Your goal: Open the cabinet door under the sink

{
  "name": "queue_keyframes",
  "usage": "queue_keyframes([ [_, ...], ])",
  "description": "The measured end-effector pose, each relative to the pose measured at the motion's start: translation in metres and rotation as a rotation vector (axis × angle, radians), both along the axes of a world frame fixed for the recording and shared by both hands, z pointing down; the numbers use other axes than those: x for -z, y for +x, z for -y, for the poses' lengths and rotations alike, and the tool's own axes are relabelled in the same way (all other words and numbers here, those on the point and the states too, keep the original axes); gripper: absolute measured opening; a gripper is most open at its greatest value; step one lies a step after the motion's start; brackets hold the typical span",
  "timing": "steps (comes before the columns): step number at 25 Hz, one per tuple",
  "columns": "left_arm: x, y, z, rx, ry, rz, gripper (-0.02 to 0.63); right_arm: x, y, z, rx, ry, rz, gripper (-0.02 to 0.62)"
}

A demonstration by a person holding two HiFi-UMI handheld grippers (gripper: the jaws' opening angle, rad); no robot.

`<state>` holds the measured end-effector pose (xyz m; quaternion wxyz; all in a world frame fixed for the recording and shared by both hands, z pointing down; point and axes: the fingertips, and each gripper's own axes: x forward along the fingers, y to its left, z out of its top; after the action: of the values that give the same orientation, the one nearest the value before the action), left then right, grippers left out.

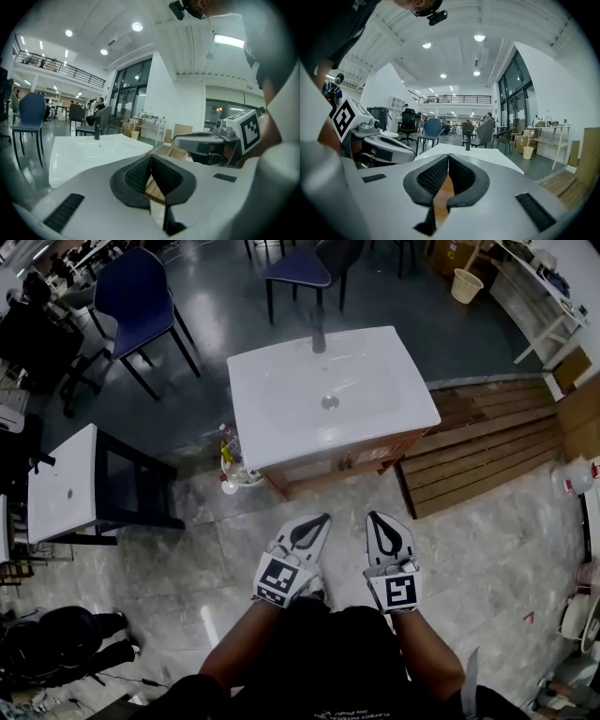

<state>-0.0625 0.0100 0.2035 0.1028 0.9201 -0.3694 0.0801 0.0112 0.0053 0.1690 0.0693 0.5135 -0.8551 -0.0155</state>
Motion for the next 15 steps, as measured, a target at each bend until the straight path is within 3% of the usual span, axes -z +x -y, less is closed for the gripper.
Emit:
queue_keyframes([
  [8, -0.019, -0.004, 0.026, -0.002, -0.028, -0.016, 0.023, -0.007, -0.011, 0.028, -0.004, -0.018, -0.028, 0.023],
  [15, -0.059, 0.005, 0.053, 0.039, -0.05, 0.024, 0.023, -0.05, -0.003, 0.057, 0.016, -0.066, -0.002, 0.023],
])
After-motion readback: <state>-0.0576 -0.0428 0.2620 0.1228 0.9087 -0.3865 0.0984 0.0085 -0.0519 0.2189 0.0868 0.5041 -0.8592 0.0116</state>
